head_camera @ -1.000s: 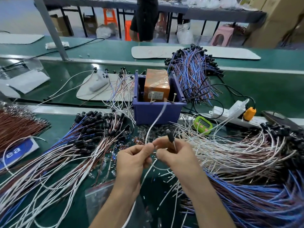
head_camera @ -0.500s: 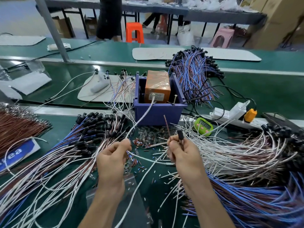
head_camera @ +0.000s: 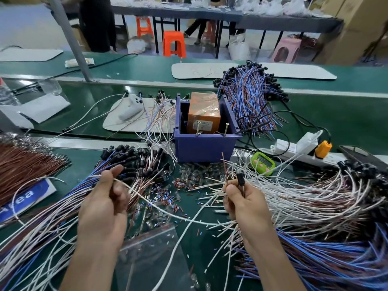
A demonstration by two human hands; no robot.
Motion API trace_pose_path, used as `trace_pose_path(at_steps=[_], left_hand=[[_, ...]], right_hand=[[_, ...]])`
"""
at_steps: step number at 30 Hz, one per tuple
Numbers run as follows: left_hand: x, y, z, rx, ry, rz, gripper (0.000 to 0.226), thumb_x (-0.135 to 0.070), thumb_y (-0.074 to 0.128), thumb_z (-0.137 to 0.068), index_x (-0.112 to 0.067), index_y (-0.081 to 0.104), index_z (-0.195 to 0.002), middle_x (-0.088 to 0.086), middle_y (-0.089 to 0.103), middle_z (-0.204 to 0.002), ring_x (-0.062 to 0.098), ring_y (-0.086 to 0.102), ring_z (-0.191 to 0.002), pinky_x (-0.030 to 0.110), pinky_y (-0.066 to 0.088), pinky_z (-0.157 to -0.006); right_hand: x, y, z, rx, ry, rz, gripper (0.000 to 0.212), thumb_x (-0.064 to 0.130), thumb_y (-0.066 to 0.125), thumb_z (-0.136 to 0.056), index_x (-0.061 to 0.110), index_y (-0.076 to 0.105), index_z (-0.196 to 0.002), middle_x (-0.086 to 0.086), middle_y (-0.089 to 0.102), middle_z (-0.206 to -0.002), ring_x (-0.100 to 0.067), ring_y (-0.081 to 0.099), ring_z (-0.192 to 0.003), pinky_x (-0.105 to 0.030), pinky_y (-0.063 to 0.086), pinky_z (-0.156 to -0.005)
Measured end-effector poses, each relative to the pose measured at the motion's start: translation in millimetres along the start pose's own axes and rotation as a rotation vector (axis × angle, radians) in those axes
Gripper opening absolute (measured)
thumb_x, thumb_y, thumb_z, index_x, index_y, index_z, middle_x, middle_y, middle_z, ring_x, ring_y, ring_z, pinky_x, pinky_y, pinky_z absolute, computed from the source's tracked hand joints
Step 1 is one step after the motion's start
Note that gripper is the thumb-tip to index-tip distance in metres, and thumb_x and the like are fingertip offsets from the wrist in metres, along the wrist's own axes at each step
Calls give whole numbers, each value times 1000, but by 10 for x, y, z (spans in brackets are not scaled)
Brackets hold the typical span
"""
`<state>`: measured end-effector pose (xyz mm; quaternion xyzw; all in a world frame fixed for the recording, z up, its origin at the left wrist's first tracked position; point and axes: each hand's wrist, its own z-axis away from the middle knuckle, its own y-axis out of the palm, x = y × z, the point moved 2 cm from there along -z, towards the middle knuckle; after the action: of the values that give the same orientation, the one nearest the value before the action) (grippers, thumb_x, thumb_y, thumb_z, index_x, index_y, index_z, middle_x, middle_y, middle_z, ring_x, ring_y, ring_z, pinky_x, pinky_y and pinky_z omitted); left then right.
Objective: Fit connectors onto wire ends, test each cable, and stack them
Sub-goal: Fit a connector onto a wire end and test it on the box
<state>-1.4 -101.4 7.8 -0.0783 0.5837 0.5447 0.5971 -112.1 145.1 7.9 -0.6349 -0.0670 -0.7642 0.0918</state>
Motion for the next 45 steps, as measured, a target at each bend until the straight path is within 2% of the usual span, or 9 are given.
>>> trace_pose_path(at_steps=[4, 9, 14, 18, 22, 29, 35, 42, 45], left_hand=[[54, 254, 111, 186, -58, -113, 24, -18, 60, -89, -13, 83, -96, 4, 71, -73, 9, 66, -67, 19, 58, -66], [73, 581, 223, 294, 57, -417, 17, -28, 68, -79, -28, 84, -82, -6, 62, -61, 0, 49, -50, 8, 45, -56], [136, 738, 247, 246, 81, -527, 14, -33, 72, -84, -29, 84, -79, -2, 80, -85, 4, 69, -68, 18, 53, -62], [215, 798, 212, 116, 146, -595, 18, -28, 76, -90, -28, 82, -73, 5, 73, -63, 8, 47, -41, 21, 41, -42], [291, 835, 158, 4, 170, -582, 19, -30, 81, -86, -34, 80, -68, 5, 74, -63, 21, 45, -54, 35, 42, -60], [332, 899, 11, 62, 30, -586, 24, 4, 68, -85, -15, 82, -81, 3, 79, -84, 7, 49, -48, 20, 43, -52], [363, 1039, -54, -10, 123, -620, 14, -13, 77, -88, -14, 78, -75, 2, 77, -68, 10, 72, -56, 24, 48, -53], [454, 1174, -160, -70, 217, -757, 21, -22, 80, -82, -18, 75, -62, -2, 71, -56, 10, 67, -46, 23, 54, -48], [461, 1243, -143, -44, 240, -799, 17, -26, 77, -78, -40, 75, -68, -4, 70, -54, 8, 63, -42, 21, 47, -45]], right_hand=[[59, 85, 23, 57, 11, -37, 15, 13, 50, -106, 14, 60, -95, -11, 74, -70, -1, 43, -41, -19, 35, -49], [107, 137, 46, 39, 31, -126, 15, 12, 57, -102, 12, 65, -88, -4, 60, -53, -14, 41, -48, -18, 31, -42], [152, 125, 22, -9, 92, -254, 17, 9, 64, -97, 6, 68, -81, -5, 56, -52, -15, 37, -45, -21, 28, -41], [178, 130, -17, -29, 165, -376, 14, 7, 63, -97, 4, 66, -84, -5, 55, -52, -13, 37, -44, -22, 26, -43], [191, 127, -73, -89, 205, -459, 7, 11, 67, -96, 6, 64, -92, -3, 57, -55, -10, 46, -46, -20, 36, -44], [194, 78, -190, -191, 222, -565, 11, 9, 68, -94, 9, 65, -84, 0, 59, -55, -8, 47, -47, -17, 37, -44], [205, 45, -292, -235, 226, -576, 7, 11, 70, -93, 7, 69, -88, 0, 62, -57, -6, 52, -47, -16, 42, -44], [215, -2, -371, -292, 232, -551, 6, 10, 70, -94, 8, 68, -89, 0, 62, -58, -7, 51, -48, -17, 40, -44], [218, -16, -390, -308, 223, -546, 6, 10, 70, -94, 9, 67, -89, 1, 62, -57, -7, 52, -49, -17, 39, -44]])
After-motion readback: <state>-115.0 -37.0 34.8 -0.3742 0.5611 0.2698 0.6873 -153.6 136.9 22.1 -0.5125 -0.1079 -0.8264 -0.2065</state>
